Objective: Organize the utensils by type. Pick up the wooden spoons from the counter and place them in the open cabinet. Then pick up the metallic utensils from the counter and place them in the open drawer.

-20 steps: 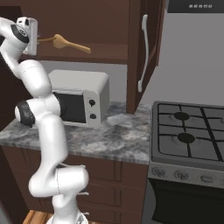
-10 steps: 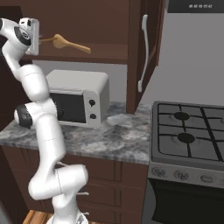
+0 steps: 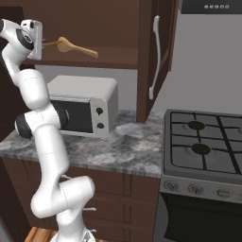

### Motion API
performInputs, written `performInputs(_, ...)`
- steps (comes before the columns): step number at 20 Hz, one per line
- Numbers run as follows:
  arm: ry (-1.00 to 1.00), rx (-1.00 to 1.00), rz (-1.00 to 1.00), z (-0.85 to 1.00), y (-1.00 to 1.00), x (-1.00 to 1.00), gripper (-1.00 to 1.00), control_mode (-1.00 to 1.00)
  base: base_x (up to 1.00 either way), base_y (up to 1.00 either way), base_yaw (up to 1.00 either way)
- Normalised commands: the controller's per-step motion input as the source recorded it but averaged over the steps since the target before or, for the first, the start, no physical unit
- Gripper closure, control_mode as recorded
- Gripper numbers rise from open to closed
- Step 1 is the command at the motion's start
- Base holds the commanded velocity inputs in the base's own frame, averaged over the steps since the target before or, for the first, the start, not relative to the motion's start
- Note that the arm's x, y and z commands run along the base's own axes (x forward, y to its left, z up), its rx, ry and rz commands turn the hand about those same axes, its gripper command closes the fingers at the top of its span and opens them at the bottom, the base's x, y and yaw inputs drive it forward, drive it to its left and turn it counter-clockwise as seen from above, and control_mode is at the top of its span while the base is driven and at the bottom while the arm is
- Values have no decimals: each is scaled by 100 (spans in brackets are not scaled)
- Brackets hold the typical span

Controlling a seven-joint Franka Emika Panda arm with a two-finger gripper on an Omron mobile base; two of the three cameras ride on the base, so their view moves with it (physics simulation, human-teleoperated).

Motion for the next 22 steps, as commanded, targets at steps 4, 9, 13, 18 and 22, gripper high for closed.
performInputs(4, 0, 0, 6, -13, -6, 0, -100, -100, 0, 0, 0)
performInputs(9, 0, 1, 7, -1, -8, -1, -100, -100, 0, 0, 0)
performInputs(13, 0, 1, 7, 0, -8, 0, -100, -100, 0, 0, 0)
performInputs(18, 0, 2, 7, 0, -5, 0, -100, -100, 0, 0, 0)
performInputs(22, 0, 6, 8, 0, 0, -9, -100, -100, 0, 0, 0)
